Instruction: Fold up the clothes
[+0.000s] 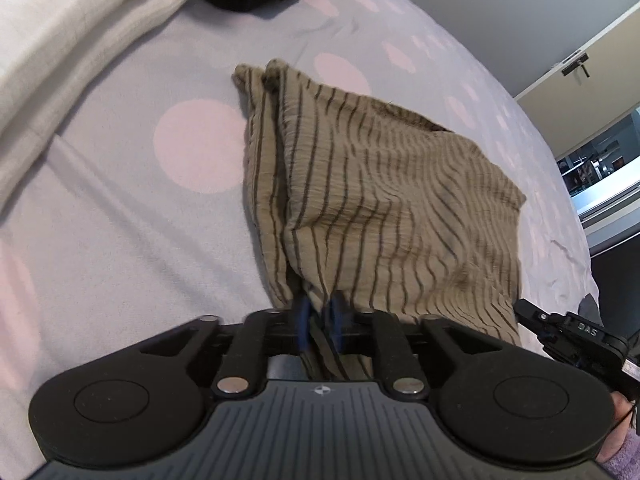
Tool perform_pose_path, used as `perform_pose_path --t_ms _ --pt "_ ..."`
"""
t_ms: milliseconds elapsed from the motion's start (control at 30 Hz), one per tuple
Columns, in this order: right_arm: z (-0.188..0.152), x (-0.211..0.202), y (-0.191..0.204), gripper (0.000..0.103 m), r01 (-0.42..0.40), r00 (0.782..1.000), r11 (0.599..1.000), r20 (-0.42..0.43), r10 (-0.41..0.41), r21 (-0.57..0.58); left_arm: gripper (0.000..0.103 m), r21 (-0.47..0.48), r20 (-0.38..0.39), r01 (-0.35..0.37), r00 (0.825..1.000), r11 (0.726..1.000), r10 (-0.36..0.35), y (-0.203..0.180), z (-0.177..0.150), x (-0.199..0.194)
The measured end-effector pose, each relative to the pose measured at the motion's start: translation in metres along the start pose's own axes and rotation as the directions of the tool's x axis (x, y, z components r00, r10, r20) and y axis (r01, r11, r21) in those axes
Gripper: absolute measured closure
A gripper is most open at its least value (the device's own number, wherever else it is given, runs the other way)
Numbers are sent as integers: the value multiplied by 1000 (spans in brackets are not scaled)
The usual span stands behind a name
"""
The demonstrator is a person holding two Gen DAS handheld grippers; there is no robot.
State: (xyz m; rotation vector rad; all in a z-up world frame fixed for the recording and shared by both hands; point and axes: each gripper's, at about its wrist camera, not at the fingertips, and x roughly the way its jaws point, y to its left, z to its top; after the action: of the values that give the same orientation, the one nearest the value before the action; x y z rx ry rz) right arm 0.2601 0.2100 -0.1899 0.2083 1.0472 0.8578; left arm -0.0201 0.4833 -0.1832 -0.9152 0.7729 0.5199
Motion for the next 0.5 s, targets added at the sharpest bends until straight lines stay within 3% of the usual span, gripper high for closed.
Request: perform_pose_path --t_ms 67,200,367,500 --pt "-7 -16 -2 75 -27 1000 1000 13 27 11 63 -11 7 18 1000 1000 -17 -3 -6 -10" --pt "-34 -48 -7 72 -66 998 997 18 66 28 59 -42 3 9 1000 999 -9 -10 -23 -26" --pt "-67 -66 -11 70 -94 995 992 -20 96 79 59 -11 -58 -70 996 997 70 -23 -45 -24" --pt "-85 -65 -8 75 -85 994 994 -58 89 69 86 25 -99 -133 986 991 135 -32 -63 -22"
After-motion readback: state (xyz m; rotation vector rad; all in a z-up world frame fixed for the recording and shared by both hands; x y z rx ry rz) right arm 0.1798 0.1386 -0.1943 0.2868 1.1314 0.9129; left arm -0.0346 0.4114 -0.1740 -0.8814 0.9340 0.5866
